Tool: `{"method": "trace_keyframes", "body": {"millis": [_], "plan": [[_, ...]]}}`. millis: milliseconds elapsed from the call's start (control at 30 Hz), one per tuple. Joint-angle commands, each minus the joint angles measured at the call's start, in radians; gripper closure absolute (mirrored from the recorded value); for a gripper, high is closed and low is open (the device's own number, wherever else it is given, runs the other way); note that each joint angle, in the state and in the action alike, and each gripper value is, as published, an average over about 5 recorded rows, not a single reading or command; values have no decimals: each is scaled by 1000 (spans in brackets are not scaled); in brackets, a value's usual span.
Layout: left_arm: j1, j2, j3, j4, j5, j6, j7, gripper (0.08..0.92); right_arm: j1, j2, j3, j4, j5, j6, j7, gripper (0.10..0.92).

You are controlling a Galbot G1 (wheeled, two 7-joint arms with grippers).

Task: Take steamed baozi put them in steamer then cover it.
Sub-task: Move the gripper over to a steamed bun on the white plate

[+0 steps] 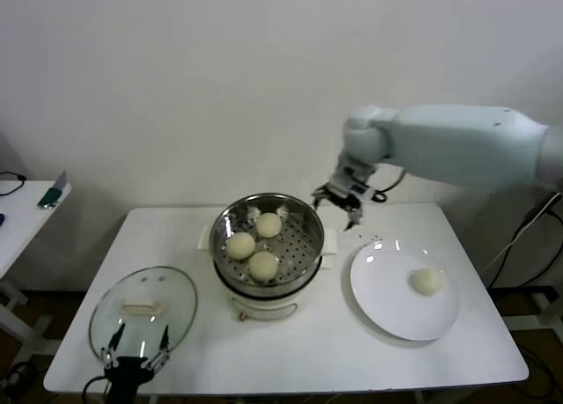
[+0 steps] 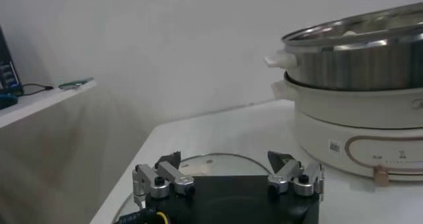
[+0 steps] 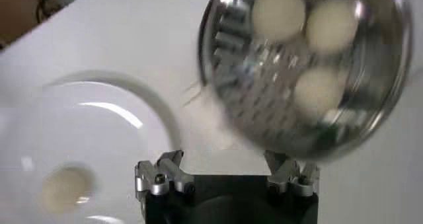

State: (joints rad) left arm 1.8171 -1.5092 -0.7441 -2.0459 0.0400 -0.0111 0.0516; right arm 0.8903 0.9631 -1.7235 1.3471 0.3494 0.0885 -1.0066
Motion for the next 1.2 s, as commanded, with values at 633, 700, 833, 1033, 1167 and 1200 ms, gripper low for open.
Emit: {"method": "trace_keyframes", "body": {"millis": [633,700,833,1033,1167,1200], "plan": [[16,-25,6,12,27,-11,-1,177,-583,-349,335,-202,-156,-310,58,203],[18,-26,6,15,29,-13,-2,177,-614,-329,361,-234,-169,-300,56,203],[20,-28,4,18,31,-14,-2,177,-654,-298,393,-275,-184,-290,52,203],[18,-29,2,22,33,-12,-3,177,-682,-257,418,-325,-206,-276,59,203],[18,-29,1,23,33,-12,-3,177,-691,-245,426,-335,-216,-274,62,206],[17,-28,1,24,33,-12,-3,177,-691,-243,428,-334,-217,-274,65,210]]}}
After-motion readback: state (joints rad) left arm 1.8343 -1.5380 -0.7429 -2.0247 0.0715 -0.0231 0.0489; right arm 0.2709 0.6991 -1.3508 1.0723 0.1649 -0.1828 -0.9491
